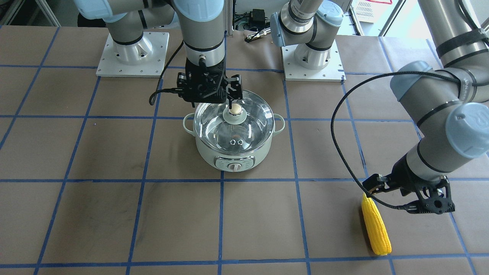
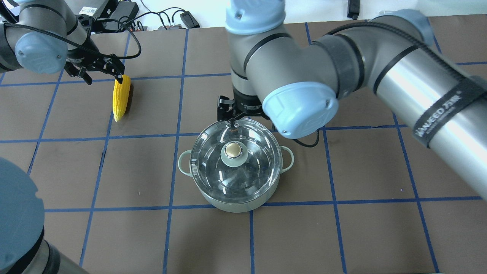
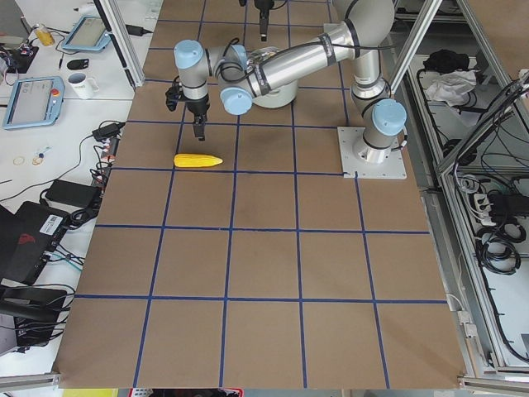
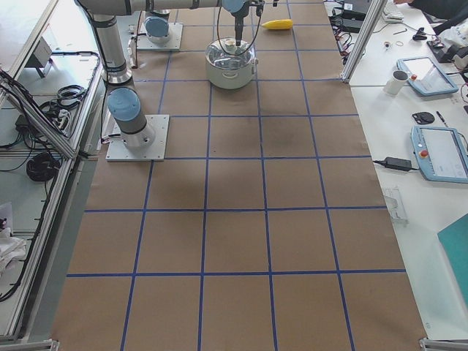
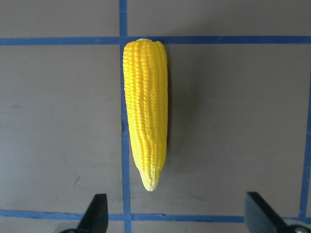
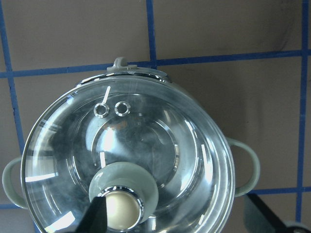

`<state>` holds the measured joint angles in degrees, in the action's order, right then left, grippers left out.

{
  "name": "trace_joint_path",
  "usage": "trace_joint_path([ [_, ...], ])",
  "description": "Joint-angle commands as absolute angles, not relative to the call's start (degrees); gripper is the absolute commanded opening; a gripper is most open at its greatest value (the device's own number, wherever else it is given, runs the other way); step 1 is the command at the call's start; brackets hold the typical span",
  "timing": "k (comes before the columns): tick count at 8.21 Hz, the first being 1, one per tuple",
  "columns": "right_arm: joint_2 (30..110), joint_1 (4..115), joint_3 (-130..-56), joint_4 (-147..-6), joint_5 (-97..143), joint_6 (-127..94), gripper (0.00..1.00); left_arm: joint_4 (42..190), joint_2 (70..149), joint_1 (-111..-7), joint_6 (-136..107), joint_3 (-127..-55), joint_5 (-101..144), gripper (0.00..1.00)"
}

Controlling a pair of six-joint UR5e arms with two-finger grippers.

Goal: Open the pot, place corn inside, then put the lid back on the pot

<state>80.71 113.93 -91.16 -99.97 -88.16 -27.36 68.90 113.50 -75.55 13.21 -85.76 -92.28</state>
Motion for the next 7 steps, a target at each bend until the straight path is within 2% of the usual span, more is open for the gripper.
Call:
trace_joint_path([
  [1,77.87,117.51,-93.33,-102.22,-87.63,-33.75,1.00,63.12,120.57,-72.95,14.86,-85.78,-91.14,1.00],
  [4,75.85,117.77,-93.60,-102.04,-87.54,-36.90,0.98,57.06,124.97,-73.04,15.03,-85.78,-91.05,1.00],
  [6,75.50,117.77,-93.60,-101.95,-87.45,-37.00,0.88,55.20,126.47,-72.95,15.03,-85.78,-90.97,0.98],
  [7,75.32,117.77,-93.60,-102.04,-87.45,-37.00,0.77,54.85,126.82,-73.04,15.03,-85.96,-91.05,0.83],
])
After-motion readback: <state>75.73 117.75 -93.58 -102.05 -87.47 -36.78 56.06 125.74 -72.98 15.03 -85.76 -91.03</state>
